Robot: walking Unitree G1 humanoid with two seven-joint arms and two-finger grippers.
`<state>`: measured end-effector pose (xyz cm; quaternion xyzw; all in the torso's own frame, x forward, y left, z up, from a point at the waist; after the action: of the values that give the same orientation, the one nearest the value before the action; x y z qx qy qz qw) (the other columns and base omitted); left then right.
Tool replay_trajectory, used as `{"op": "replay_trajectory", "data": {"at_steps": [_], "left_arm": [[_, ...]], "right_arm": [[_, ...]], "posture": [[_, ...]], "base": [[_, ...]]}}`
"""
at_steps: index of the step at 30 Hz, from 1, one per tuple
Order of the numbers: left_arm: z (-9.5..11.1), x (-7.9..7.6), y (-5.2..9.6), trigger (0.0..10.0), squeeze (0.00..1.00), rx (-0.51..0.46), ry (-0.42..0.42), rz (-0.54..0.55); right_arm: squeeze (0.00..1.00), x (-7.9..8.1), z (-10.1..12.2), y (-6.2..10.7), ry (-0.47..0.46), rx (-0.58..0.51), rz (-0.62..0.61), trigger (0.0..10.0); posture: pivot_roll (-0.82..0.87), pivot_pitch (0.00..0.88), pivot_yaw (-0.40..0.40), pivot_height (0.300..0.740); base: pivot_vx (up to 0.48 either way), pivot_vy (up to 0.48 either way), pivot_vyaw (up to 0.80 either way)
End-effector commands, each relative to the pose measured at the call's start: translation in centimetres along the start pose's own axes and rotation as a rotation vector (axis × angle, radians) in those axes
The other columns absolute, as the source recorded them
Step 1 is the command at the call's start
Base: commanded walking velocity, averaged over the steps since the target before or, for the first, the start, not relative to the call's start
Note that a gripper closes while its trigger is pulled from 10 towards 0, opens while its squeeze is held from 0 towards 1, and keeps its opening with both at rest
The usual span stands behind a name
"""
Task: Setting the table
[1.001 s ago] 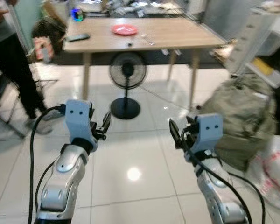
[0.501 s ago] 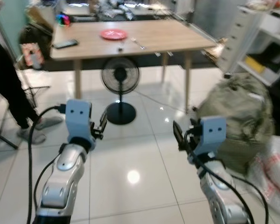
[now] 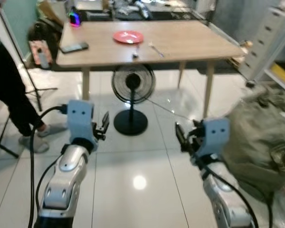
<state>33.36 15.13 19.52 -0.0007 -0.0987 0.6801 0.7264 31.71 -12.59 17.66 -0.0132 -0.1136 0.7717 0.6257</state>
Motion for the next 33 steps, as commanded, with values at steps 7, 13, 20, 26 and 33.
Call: {"op": "replay_trajectory", "data": {"at_steps": [7,13,20,26,33], "left_arm": [[-0.83,0.19,0.24,10.0,0.04,0.031,0.0,0.006],[-0.82,0.12,0.25,10.0,0.04,0.031,0.002,0.004],[-0.83,0.08,0.29,10.0,0.04,0.031,0.003,0.003],[-0.85,0.09,0.31,10.0,0.04,0.032,0.002,0.004],[-0.82,0.08,0.37,10.0,0.03,0.031,0.0,0.004]], "right_arm": [[0.0,0.18,-0.64,0.15,-0.01,0.021,0.004,10.0],[0.0,0.1,-0.68,0.16,-0.011,0.026,0.001,10.0],[0.0,0.11,-0.77,0.18,-0.013,0.031,-0.001,10.0],[0.0,0.14,-0.77,0.17,-0.011,0.03,-0.001,10.0],[0.0,0.31,-0.68,0.15,-0.007,0.026,0.01,10.0]], "posture": [[-0.05,0.015,0.033,0.74],[-0.05,0.018,0.032,0.74],[-0.05,0.022,0.031,0.74],[-0.05,0.023,0.03,0.74],[-0.05,0.028,0.03,0.74]], "base": [[0.465,0.0,0.0],[0.467,0.0,0.0],[0.469,0.0,-0.78],[0.469,0.0,-0.27],[0.471,0.0,0.0]]}}
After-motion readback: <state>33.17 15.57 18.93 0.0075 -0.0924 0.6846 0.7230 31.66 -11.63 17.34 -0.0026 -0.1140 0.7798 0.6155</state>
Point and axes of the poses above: a point about 5 cm out from each wrist's last joint towards the gripper, its own y axis pointing back from the gripper into the wrist, its own z axis along the axis of the wrist's last joint, x = y × z, the point moved 3 cm from there along -y, pointing out of the wrist towards the gripper, and after that the axes turned 7 degrees about -y, right-handed, at the moved point
